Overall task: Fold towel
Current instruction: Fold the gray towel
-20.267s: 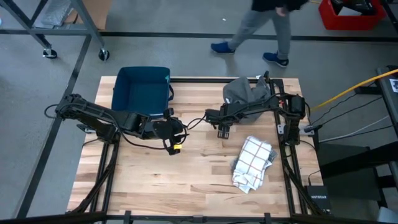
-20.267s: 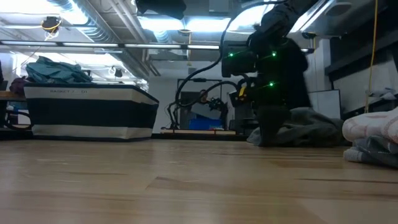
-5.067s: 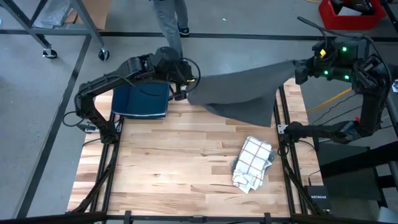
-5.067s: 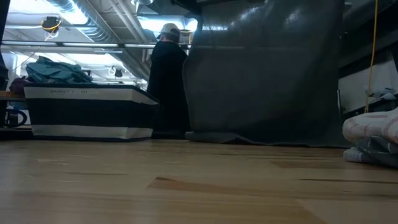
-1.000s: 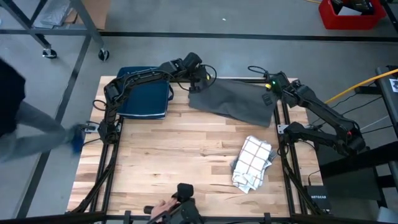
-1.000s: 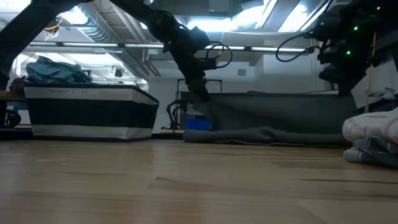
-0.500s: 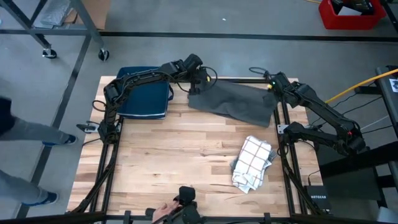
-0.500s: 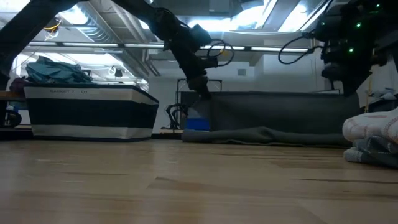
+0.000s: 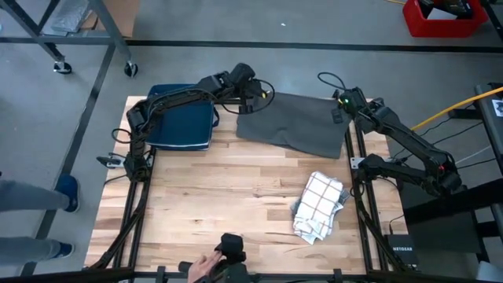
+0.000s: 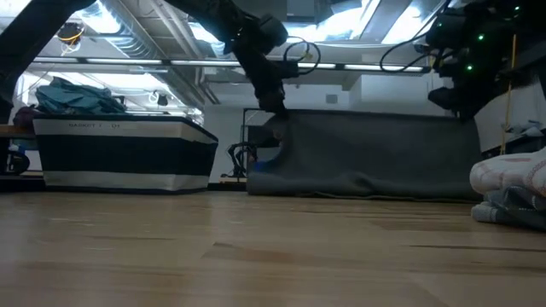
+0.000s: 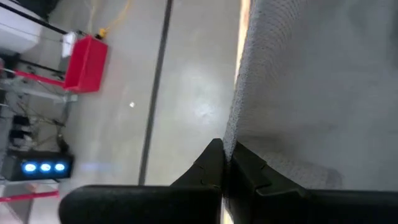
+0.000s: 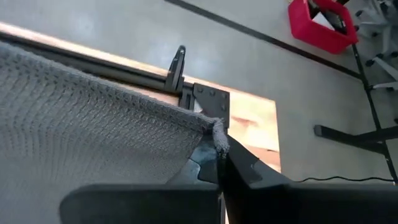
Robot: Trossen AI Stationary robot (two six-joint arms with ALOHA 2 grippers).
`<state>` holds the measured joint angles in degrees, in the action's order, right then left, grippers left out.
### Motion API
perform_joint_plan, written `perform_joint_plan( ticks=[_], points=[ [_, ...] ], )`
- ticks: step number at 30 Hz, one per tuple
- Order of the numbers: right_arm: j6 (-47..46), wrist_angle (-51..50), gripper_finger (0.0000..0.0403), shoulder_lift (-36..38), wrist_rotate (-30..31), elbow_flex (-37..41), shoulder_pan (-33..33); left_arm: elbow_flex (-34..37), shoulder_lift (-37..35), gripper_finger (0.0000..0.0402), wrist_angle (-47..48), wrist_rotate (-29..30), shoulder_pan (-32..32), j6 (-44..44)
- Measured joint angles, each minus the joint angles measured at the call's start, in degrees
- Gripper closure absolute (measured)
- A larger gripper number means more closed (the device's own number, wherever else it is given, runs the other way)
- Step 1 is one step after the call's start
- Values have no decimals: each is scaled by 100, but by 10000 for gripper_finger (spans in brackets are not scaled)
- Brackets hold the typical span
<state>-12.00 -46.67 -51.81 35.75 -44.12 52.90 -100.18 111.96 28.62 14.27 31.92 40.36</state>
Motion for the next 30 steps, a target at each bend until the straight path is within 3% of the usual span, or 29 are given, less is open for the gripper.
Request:
perform_joint_plan(
  ticks=[7,12,20,26,30],
  points=[
    [52,-55,401,-305,-110,0,23,46,6,401,-23,399,92,390],
    [21,-170,401,-582,294,-7,63,46,39,401,-114,373,124,338],
    [16,-287,401,-570,391,-4,61,46,54,401,-90,233,33,320],
    [23,-669,398,-568,-525,2,76,46,70,401,479,-40,-45,310],
    [32,-817,374,-571,-1008,6,80,50,70,393,917,-210,-76,356]
  ],
)
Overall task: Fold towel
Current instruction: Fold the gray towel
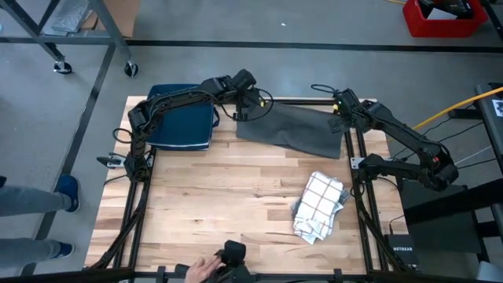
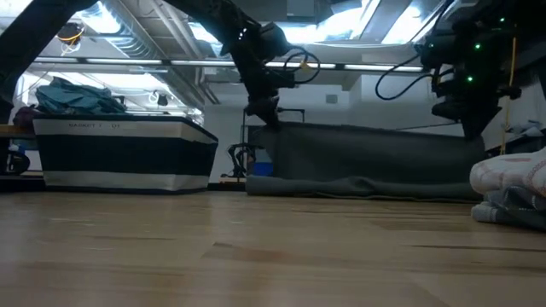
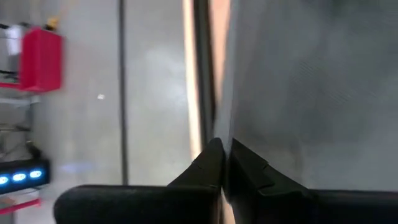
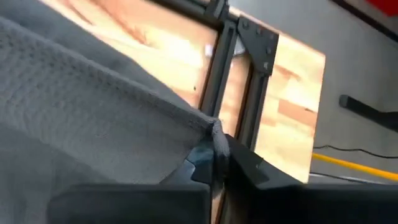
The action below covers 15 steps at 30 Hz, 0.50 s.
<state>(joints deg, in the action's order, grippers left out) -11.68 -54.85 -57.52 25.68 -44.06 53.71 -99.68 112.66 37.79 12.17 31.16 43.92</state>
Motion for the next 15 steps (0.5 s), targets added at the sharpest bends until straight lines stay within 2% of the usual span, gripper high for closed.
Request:
perform_joint_plan(
  ticks=[3,10,15],
  points=[
    [51,-96,363,0,-169,3,12,2,0,388,422,-294,8,-5],
    [166,-485,358,0,-1076,5,6,4,35,387,981,-639,-1,-159],
    [174,-826,357,0,-1712,5,3,4,69,386,1363,-1353,-50,-521]
  ],
)
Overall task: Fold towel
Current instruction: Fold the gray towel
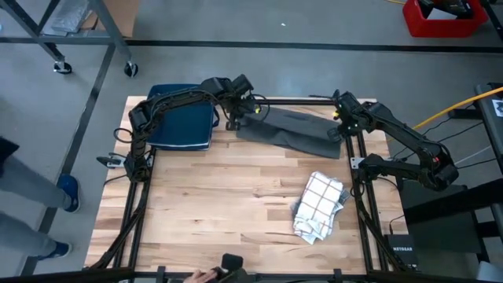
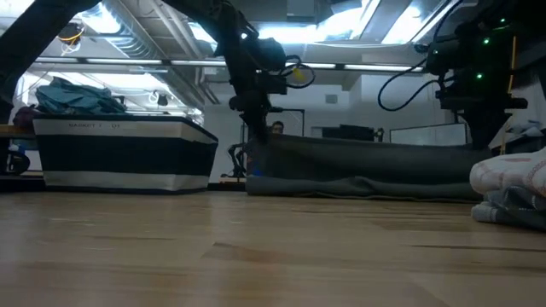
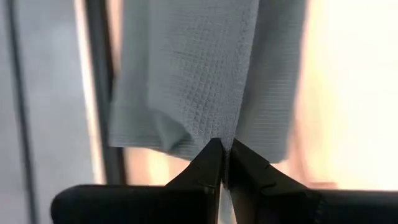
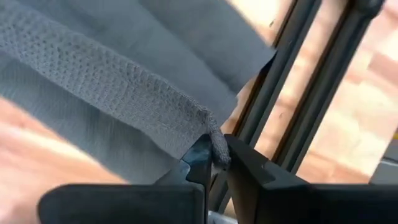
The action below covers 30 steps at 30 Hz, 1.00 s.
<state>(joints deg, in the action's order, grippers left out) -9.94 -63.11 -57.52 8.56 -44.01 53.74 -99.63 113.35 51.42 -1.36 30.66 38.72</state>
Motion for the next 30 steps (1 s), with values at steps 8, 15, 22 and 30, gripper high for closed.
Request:
perform_joint_plan(
  ticks=[8,15,22,30],
  points=[
    [-2,-425,356,0,-745,-1,-4,2,1,386,691,-150,-196,-294],
    [123,-672,356,0,-1281,-2,-7,354,7,386,756,-451,-346,-548],
    [143,-816,339,-9,-1269,-2,-9,752,12,386,382,-190,-379,-759],
    [134,-750,228,-13,-836,221,-9,772,10,365,150,99,-394,-724]
  ],
)
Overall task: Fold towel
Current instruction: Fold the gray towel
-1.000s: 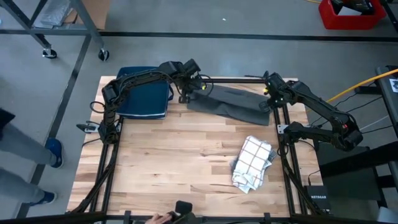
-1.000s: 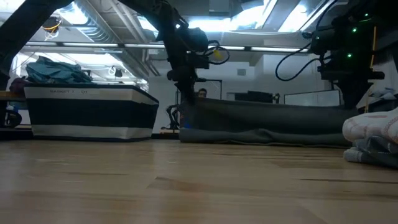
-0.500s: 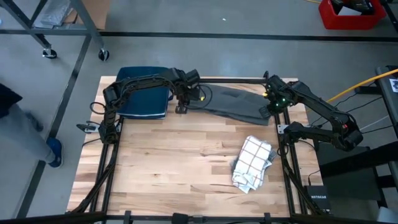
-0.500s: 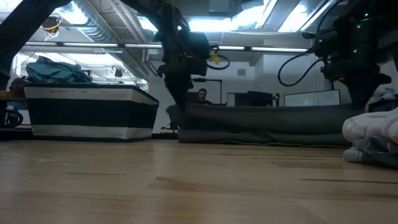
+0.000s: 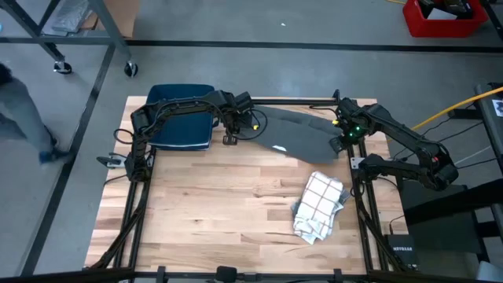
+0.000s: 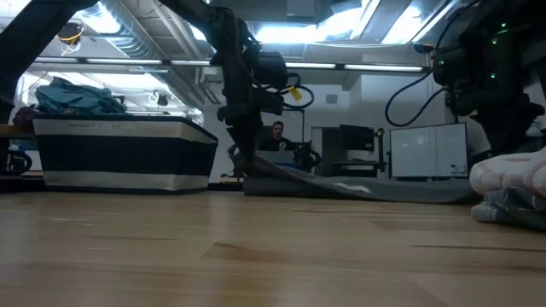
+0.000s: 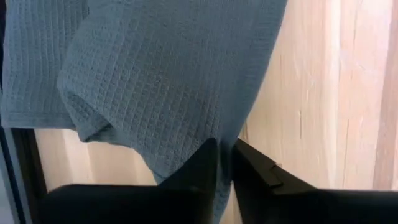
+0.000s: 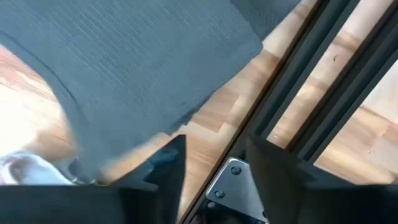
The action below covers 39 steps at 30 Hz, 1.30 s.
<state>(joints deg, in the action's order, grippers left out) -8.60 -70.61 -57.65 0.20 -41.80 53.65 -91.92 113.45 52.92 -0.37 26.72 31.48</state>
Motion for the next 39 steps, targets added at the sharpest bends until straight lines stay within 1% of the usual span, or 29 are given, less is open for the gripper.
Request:
perform_joint_plan(
  ticks=[2,5,8,11,13,18,22,24,28,32,35,39],
  points=[
    [-38,30,199,0,23,54,0,0,0,341,-9,134,-2,-1],
    [-55,61,169,0,22,97,0,0,0,296,-6,381,-2,-2],
    [-64,65,155,0,-119,109,0,0,0,259,8,413,-6,-86],
    [-45,66,154,0,-596,109,0,0,0,240,100,419,-49,-341],
    [22,67,158,0,-738,109,-4,0,0,237,169,416,-73,-386],
    [157,70,174,0,-736,109,-4,-2,-2,243,702,421,-88,16],
    [87,70,184,0,-835,109,-2,-2,-4,248,1186,425,-85,90],
    [-174,76,187,0,-852,109,-2,-2,-4,248,1278,423,-85,42],
    [-1252,178,192,0,-787,109,-2,-2,-4,250,1202,421,-90,-92],
    [-2001,409,199,0,-839,109,-2,-2,-4,255,1197,423,-85,-384],
    [-2381,606,205,0,-1107,109,-2,-2,-4,260,1220,421,-85,-785],
    [-2452,769,214,0,-1241,109,-2,-4,-4,269,1242,393,-87,-1430]
  ],
)
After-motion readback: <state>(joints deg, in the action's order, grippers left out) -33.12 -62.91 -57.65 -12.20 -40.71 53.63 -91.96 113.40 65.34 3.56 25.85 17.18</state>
